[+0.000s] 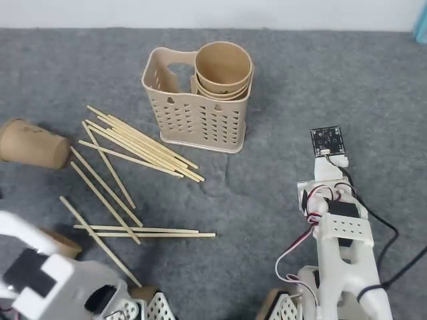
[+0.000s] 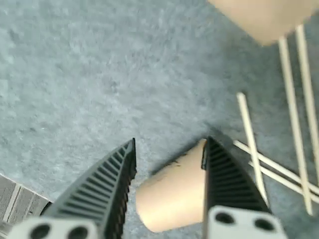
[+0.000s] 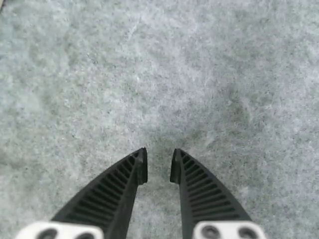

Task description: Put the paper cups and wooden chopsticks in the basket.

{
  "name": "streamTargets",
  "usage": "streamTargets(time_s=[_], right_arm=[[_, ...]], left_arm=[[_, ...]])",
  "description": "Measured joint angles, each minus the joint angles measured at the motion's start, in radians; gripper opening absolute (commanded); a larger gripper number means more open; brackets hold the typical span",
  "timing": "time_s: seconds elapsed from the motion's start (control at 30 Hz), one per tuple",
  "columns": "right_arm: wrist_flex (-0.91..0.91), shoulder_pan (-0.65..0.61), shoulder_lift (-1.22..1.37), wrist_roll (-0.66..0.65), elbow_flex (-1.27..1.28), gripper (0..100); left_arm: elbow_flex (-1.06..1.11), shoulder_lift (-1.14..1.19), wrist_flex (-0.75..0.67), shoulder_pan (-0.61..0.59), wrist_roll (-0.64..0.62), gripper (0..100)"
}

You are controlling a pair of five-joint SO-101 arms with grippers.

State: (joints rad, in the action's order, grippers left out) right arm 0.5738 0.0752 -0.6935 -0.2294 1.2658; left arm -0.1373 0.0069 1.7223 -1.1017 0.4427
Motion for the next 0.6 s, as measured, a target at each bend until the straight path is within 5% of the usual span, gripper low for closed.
streamTargets(time_s=[0.3,0.6], right_arm=[[0.000,0.000,0.000,-0.018,0.000,9.1],[0.000,-0.015,0.000,-0.020,0.000,9.1]], left_arm=[[0.299,-0.149,0.000,0.117,0.035,21],[0.434,-0.183,0.000,0.092,0.141,21]])
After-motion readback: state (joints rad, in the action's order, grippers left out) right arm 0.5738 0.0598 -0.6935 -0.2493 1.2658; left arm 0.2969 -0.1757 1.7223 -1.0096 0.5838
